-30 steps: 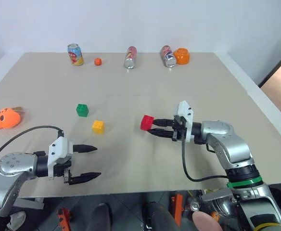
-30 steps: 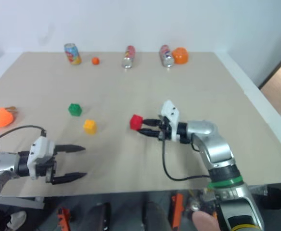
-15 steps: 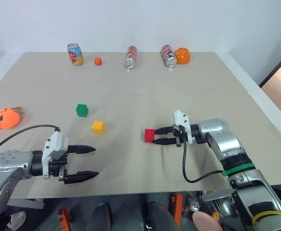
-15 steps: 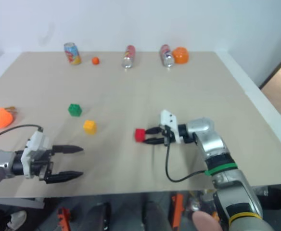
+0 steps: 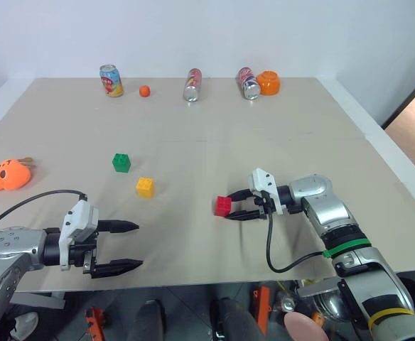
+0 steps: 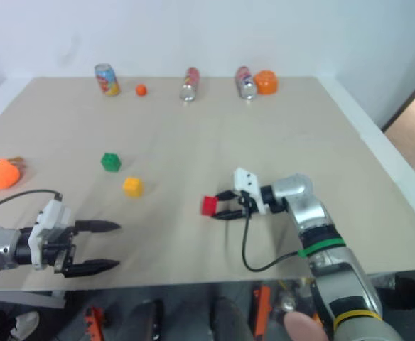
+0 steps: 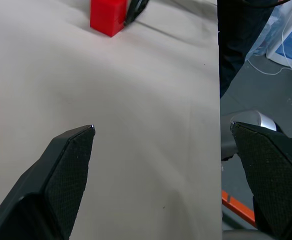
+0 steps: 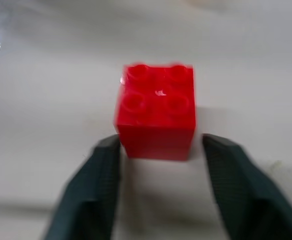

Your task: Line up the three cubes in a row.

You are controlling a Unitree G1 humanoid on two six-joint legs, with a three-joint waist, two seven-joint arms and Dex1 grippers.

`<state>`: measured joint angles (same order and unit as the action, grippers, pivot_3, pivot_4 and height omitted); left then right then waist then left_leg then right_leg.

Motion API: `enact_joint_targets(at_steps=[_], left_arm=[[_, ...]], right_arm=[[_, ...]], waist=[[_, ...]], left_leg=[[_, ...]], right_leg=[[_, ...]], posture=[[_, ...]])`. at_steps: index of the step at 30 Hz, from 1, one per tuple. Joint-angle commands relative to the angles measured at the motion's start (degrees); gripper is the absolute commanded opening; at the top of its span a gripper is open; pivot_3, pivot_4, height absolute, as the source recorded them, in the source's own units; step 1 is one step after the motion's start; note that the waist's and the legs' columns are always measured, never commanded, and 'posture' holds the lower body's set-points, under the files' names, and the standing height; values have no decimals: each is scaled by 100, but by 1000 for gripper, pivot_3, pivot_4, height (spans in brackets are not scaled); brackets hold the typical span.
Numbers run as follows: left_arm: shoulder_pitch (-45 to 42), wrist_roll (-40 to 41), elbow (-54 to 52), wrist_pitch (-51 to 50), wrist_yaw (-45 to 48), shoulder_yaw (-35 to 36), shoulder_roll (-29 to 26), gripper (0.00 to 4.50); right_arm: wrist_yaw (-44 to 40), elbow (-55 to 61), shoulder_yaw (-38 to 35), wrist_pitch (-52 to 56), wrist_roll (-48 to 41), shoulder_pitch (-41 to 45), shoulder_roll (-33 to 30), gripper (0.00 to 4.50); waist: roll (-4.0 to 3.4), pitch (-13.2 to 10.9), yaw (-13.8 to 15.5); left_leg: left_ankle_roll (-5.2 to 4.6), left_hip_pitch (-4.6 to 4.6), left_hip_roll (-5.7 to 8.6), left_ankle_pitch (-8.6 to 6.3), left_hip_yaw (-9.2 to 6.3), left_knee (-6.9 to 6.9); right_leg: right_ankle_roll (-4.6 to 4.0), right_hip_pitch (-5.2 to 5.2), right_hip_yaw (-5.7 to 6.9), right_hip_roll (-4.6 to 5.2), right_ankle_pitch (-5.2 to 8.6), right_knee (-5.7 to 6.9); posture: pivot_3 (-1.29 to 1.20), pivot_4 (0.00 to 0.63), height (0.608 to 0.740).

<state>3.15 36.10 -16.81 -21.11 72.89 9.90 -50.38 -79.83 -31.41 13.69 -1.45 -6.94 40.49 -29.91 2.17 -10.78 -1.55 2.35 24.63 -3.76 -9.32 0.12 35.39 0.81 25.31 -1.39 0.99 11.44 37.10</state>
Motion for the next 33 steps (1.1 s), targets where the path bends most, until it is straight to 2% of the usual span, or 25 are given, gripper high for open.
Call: enact_joint_targets(at_steps=[1, 2, 9, 14, 17, 25, 30, 33], left_arm=[[-113, -29, -16, 117, 29, 1, 43, 4500], [-134, -40, -16, 112, 23, -18, 52, 4500], [-241, -23, -43, 51, -66, -21, 137, 4500], [-447, 593, -43, -296, -497, 562, 354, 4500], [-676, 712, 141, -257, -886, 865, 571, 4500], [-1037, -246, 892, 562, -1647, 732, 1066, 4500], [-1390, -856, 1520, 801, -2223, 590, 1225, 4500], [-1746, -899, 1833, 716, -2661, 732, 1354, 4500]], right_arm=[[-70, 8, -22, -84, 44, 89, -57, 4257], [-79, 14, -16, -76, 63, 85, -72, 4462], [-570, 142, 36, 283, 96, 167, -423, 4462], [-1175, 275, 13, 293, 73, 251, -1065, 4462], [-1125, 173, -249, 349, -126, 544, -1248, 4462], [15, 502, -1246, 1480, -1123, 1255, -655, 4462], [674, 1403, -1385, 2051, -1469, 1157, -137, 4462], [907, 1964, -1266, 2213, -1526, 935, 55, 4462]], waist=[[0, 0, 2], [0, 0, 2], [0, 0, 12], [0, 0, 41], [-7, -4, 26], [-5, -2, -58], [-5, -2, -32], [-5, -1, -3]], left_leg=[[0, -1, 0, 0, 0, 0], [0, -1, 0, 0, 0, 0], [0, -1, 0, 0, 0, 0], [0, 3, 3, 0, -1, 1], [0, 0, 2, 0, 0, 1], [-1, -20, -1, 0, -5, 1], [0, -11, 0, 0, -7, -1], [0, -6, 0, 0, -7, 0]], right_leg=[[0, -1, -1, 0, 0, 0], [0, -2, -1, 0, 0, 0], [1, -3, -1, 0, 0, 1], [3, -5, -1, 3, 1, 1], [3, -4, -1, 1, 1, 1], [5, -12, -9, -14, -13, 8], [15, -8, -13, -14, -20, 12], [33, -5, -13, -14, -30, 12]], posture=[[0, 150, 740], [0, 150, 740], [0, 150, 740], [0, 150, 740], [0, 150, 740], [0, 150, 740], [0, 150, 740], [0, 150, 740]])
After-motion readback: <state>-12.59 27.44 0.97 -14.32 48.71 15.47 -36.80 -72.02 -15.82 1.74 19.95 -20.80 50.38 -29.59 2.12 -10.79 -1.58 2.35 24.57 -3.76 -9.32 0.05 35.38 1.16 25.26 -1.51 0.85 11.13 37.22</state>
